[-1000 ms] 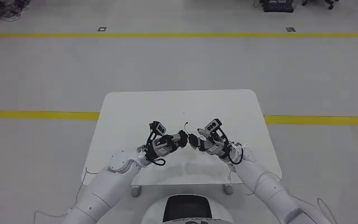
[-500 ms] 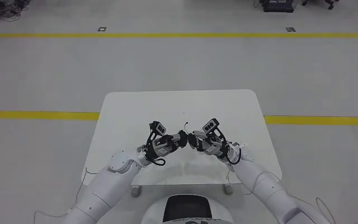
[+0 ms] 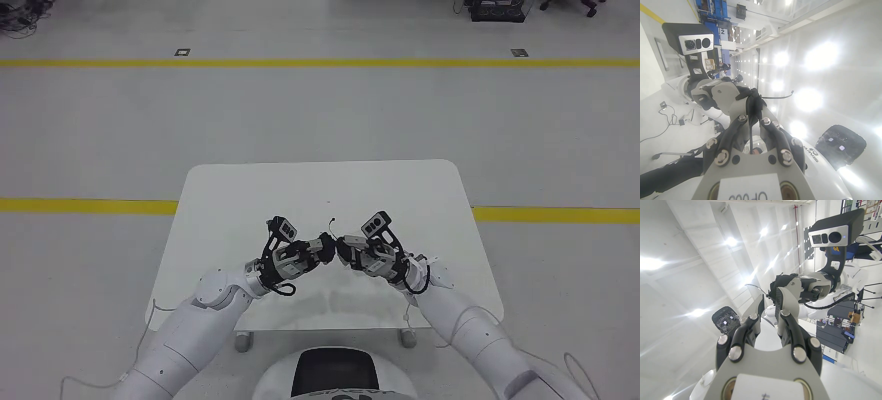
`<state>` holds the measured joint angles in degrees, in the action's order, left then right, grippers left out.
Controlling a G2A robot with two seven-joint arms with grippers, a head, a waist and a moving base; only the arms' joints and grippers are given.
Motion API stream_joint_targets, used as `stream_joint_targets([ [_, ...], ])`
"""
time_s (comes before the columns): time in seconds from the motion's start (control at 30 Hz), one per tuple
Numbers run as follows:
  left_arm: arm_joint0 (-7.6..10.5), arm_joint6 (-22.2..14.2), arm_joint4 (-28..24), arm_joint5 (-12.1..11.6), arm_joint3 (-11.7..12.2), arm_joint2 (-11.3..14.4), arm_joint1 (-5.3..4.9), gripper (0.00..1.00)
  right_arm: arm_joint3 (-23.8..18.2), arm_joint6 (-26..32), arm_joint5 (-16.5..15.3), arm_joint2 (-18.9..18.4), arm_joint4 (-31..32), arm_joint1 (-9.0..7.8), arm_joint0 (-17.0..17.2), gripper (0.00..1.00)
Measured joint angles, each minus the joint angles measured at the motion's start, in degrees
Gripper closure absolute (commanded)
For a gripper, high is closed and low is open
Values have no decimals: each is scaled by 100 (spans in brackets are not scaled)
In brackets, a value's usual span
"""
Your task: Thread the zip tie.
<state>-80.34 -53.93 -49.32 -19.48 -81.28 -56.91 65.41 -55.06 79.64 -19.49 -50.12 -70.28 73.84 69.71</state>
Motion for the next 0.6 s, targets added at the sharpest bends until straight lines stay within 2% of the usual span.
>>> stream_joint_targets([
  [0.27,0,0,0,0,0,0,0,100,-42,0,0,-37,62,1,17,93],
  [0.4,0,0,0,0,0,0,0,100,-41,0,0,-51,92,1,26,100],
  [0.6,0,0,0,0,0,0,0,100,-4,0,2,-53,100,9,20,100],
])
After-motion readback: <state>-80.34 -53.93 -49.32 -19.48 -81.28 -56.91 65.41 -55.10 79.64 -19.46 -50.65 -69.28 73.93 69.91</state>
